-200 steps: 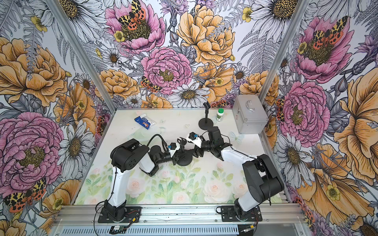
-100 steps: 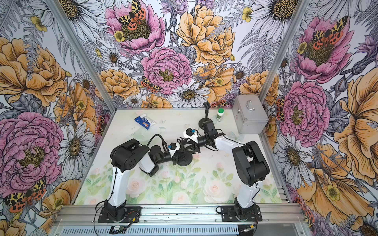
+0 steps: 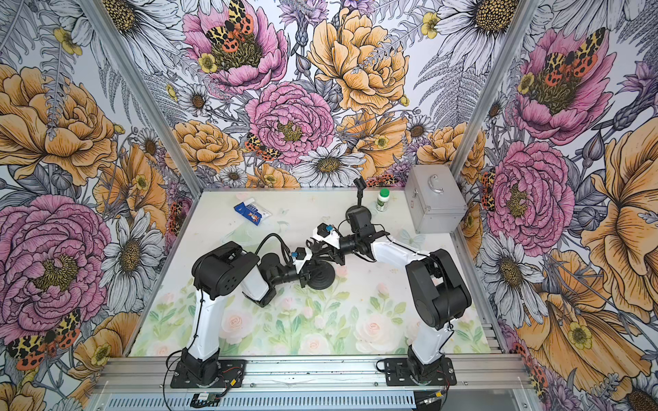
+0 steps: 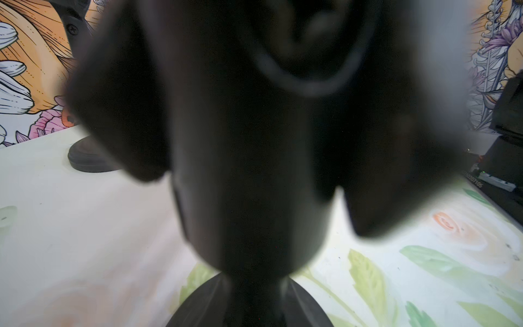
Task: Assemble a microphone stand
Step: Screw the microphone stand pole into the microphone stand base.
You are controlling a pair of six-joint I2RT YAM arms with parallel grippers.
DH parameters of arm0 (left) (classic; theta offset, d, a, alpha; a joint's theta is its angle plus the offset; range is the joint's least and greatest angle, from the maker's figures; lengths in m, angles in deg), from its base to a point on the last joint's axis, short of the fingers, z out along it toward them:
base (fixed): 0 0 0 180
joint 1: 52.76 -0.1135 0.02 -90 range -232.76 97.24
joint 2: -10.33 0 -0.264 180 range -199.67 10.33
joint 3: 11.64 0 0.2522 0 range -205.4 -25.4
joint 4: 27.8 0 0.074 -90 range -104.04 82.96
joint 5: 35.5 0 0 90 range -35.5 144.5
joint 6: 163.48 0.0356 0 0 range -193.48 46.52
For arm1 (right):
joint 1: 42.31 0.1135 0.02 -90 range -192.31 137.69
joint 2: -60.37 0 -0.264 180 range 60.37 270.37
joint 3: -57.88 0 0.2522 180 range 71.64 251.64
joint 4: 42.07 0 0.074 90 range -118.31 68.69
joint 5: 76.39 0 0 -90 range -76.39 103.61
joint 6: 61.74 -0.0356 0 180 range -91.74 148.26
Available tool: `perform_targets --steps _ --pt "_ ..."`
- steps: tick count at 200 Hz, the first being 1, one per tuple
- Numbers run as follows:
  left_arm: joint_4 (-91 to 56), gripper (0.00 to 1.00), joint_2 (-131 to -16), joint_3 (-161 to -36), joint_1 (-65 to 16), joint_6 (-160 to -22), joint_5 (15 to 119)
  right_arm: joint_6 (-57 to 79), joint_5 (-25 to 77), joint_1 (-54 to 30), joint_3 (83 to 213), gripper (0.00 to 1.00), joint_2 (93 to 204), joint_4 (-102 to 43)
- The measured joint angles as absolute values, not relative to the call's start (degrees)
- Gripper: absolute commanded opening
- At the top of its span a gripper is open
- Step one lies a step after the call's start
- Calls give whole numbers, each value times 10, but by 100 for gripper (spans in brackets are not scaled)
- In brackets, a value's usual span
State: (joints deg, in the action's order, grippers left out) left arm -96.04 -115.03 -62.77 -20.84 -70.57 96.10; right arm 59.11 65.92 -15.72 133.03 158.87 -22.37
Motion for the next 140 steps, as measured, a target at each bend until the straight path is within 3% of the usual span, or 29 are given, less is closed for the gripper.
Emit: perform_targets --steps 48,85,123,140 --pt "-962 18 -1151 -627 -209 -689 960 327 304 -48 1109 0 1481 -557" --pt "-963 18 -1151 -627 -213 -702 958 254 83 41 1087 0 1496 -635" --pt "-965 18 -1151 -627 -216 -701 954 296 96 36 1088 47 1503 -641" --pt "-964 18 -1151 -627 -212 -697 952 364 178 2 1080 52 1501 -606"
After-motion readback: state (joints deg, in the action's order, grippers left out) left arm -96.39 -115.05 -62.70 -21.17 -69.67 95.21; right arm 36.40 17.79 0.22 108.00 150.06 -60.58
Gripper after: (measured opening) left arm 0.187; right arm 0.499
